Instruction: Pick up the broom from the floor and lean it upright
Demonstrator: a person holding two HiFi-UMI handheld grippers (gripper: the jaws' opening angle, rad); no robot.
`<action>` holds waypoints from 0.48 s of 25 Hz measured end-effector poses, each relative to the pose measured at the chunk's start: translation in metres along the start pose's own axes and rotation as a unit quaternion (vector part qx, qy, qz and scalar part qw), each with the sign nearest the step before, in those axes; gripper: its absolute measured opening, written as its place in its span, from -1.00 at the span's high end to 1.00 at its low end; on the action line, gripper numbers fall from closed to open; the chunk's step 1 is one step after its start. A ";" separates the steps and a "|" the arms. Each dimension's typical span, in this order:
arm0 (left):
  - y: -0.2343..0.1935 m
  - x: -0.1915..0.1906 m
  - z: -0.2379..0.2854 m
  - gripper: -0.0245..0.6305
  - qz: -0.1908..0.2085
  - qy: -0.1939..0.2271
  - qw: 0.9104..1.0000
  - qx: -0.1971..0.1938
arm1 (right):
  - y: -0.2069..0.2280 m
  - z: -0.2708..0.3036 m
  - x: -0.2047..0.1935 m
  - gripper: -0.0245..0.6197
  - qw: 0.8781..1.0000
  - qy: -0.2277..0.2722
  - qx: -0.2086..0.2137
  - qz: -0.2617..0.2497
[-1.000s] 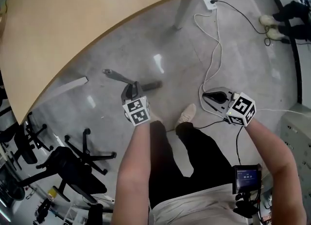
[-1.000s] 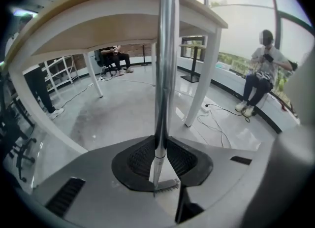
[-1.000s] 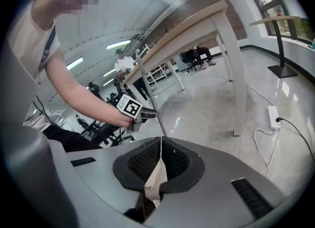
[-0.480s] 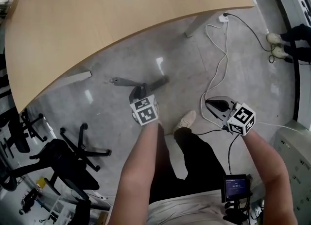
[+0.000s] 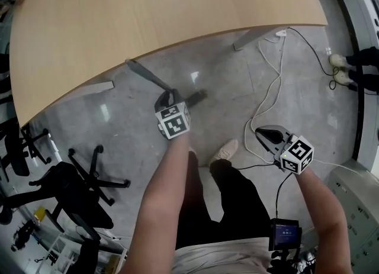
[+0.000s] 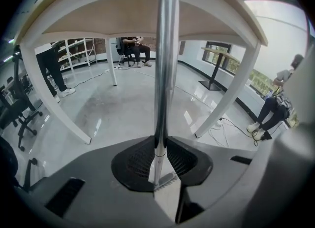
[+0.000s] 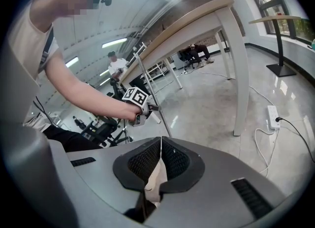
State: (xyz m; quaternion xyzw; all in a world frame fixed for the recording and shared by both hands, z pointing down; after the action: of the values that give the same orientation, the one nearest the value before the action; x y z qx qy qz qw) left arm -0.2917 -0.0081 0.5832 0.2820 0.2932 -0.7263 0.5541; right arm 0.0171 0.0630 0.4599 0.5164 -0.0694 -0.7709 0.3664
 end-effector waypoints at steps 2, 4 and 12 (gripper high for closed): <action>-0.001 0.002 0.004 0.69 -0.001 0.003 1.000 0.002 | -0.001 0.002 0.002 0.87 1.000 -0.001 0.001 -0.001; -0.002 0.004 0.007 0.69 0.001 0.006 1.000 0.004 | 0.001 0.003 0.004 0.87 1.000 -0.002 0.001 -0.002; -0.003 -0.004 0.010 0.55 0.014 -0.004 1.000 -0.003 | 0.005 0.005 0.006 0.87 1.000 -0.005 -0.005 -0.004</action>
State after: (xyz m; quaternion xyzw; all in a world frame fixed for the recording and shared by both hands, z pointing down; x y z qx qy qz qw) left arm -0.2946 -0.0121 0.5930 0.2815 0.2891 -0.7188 0.5661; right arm 0.0145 0.0539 0.4597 0.5110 -0.0655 -0.7755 0.3649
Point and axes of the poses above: the fingertips, and each gripper's own axes: z forward along the fingers, y to its right, x out of its top, the point moved 2 cm from there along -z, backward along the fingers, and after that the axes turned 13 degrees about y, right-handed, at the moved point
